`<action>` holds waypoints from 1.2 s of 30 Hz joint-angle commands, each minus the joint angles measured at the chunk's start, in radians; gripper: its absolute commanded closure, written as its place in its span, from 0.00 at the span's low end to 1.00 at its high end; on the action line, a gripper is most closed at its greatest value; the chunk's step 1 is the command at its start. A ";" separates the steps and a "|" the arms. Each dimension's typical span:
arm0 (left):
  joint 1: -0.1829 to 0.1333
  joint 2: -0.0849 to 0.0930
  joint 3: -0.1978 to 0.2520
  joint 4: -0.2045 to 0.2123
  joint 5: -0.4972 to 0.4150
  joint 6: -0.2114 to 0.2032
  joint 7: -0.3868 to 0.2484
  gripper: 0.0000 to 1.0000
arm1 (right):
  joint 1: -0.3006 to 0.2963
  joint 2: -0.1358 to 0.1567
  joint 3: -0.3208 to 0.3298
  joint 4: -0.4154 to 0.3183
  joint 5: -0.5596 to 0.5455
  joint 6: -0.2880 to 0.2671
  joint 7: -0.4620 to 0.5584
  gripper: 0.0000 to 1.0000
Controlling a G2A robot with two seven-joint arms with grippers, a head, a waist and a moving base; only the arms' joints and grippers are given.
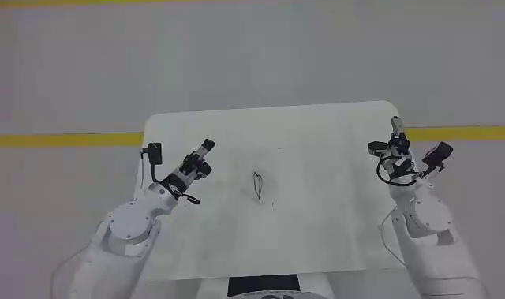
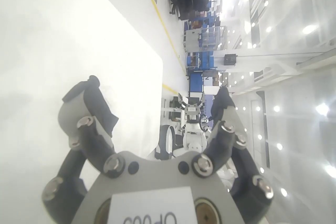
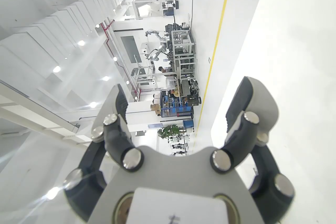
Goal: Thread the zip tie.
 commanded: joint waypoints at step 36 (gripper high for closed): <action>-0.126 0.026 0.212 -0.112 0.522 0.181 -0.307 0.00 | 0.000 0.000 0.000 0.000 0.000 0.000 0.000 0.00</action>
